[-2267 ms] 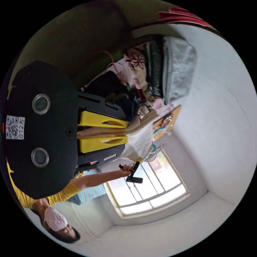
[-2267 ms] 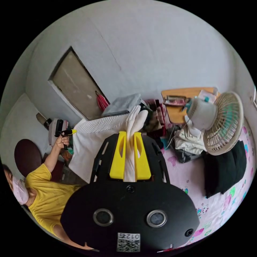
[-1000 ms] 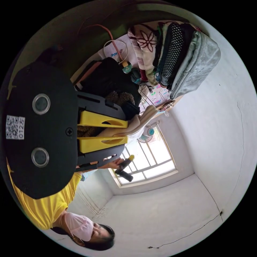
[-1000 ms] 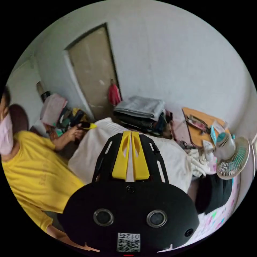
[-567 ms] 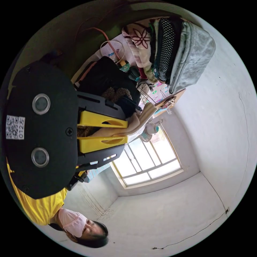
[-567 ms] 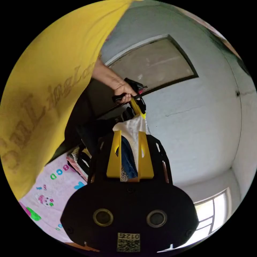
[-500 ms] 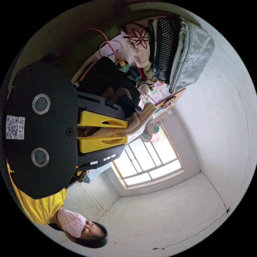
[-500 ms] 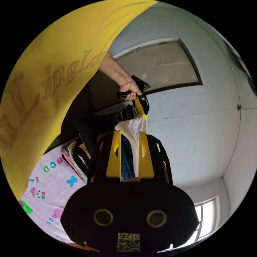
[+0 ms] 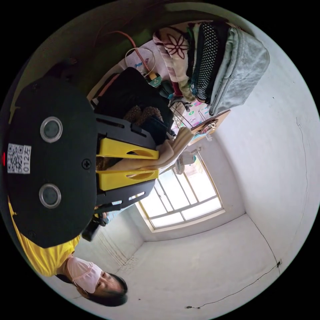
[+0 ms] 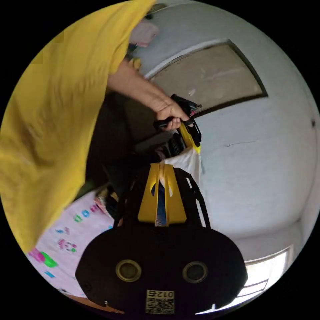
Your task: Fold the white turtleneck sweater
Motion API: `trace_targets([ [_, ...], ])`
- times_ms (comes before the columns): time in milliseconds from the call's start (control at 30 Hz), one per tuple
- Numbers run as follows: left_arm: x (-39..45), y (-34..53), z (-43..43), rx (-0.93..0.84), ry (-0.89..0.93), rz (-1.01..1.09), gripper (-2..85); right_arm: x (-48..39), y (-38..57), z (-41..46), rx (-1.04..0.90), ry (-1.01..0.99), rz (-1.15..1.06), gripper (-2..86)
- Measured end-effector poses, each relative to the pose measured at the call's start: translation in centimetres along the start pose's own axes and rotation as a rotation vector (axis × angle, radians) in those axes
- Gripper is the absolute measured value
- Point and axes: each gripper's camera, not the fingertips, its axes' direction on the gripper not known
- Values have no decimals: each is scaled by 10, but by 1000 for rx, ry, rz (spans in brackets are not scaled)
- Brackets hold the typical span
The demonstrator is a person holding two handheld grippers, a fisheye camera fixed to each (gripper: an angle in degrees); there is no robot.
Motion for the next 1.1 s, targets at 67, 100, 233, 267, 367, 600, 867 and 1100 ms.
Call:
trace_targets([
  [67, 0, 3, 0, 9, 22, 9, 36, 31, 19, -22, 77, -104, 124, 20],
  [100, -2, 5, 3, 0, 49, 8, 36, 47, 34, -31, 115, -175, 178, 19],
  [233, -19, 15, 13, -45, 41, -48, 34, 51, 63, -15, 88, -378, 162, 18],
  [267, -27, 19, 13, -38, 56, -78, 33, 47, 64, -10, 69, -390, 150, 18],
  [367, -36, 23, 13, 1, 69, -122, 30, 23, 69, 8, -1, -342, 82, 18],
  [600, -23, 47, -39, 388, -30, -98, 13, 42, 109, 0, 67, -316, 200, 18],
  [867, 137, -46, 90, -64, -298, 561, 5, 71, 165, -21, 109, -320, 286, 20],
  [1100, 138, -54, 303, -623, -403, 670, 3, 107, 230, -54, 136, -263, 410, 25],
])
